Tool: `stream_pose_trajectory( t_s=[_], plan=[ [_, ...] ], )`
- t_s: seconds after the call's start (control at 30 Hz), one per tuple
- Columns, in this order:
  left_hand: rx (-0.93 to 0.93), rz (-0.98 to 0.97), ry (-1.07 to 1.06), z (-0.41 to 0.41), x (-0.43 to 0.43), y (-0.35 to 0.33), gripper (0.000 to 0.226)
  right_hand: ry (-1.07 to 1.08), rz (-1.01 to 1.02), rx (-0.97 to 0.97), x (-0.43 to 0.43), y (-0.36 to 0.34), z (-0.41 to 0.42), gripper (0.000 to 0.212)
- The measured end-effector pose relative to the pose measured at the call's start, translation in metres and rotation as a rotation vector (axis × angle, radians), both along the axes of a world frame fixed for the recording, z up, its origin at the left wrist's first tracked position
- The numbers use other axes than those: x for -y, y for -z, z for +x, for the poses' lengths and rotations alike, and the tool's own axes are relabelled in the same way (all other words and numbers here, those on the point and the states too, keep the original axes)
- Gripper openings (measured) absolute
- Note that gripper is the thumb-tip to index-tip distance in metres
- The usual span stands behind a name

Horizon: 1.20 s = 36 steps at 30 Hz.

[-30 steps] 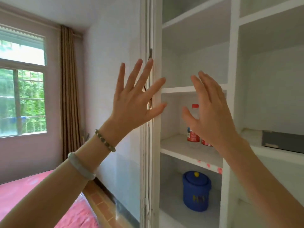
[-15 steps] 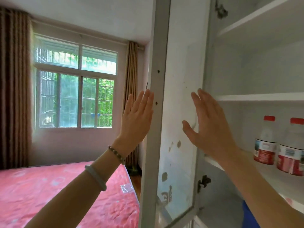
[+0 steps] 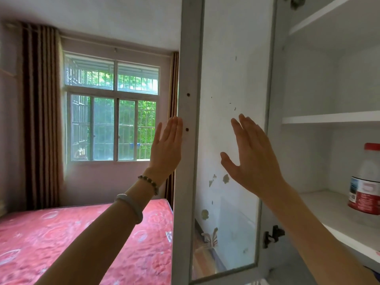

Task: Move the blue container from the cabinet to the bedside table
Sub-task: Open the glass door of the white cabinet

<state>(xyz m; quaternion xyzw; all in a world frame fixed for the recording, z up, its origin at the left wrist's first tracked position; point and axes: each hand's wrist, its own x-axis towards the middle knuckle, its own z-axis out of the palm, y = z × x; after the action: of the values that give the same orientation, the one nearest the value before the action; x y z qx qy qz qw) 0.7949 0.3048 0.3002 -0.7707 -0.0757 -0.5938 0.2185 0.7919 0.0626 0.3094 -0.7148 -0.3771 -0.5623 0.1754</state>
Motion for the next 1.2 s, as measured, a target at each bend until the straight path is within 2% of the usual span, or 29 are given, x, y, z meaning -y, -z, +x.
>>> stream_pose_trajectory(
  t_s=[0.13, 0.23, 0.33, 0.43, 0.57, 0.83, 1.2],
  plan=[
    [-0.009, -0.031, -0.025, 0.001, 0.003, 0.001, 0.06, -0.002, -0.006, -0.01, -0.004, 0.001, 0.009, 0.066],
    [-0.013, -0.069, -0.023, -0.002, 0.006, 0.0, 0.056, -0.005, -0.004, -0.011, -0.003, 0.002, 0.014, 0.066],
    [0.002, -0.098, 0.053, -0.008, 0.023, 0.002, 0.075, 0.007, -0.006, -0.011, 0.003, 0.004, 0.017, 0.066],
    [-0.005, -0.039, 0.184, -0.01, 0.055, 0.012, 0.082, 0.024, -0.006, -0.023, 0.014, 0.008, 0.021, 0.067],
    [-0.043, -0.012, 0.286, 0.0, 0.099, 0.023, 0.079, 0.07, 0.014, -0.094, 0.039, 0.02, 0.024, 0.069],
    [-0.13, -0.09, 0.504, 0.037, 0.184, 0.051, 0.074, 0.287, -0.032, -0.251, 0.129, 0.049, 0.015, 0.071],
    [-0.22, -0.171, 0.789, 0.061, 0.295, 0.103, 0.073, 0.536, -0.001, -0.264, 0.224, 0.089, -0.014, 0.07]
  ],
)
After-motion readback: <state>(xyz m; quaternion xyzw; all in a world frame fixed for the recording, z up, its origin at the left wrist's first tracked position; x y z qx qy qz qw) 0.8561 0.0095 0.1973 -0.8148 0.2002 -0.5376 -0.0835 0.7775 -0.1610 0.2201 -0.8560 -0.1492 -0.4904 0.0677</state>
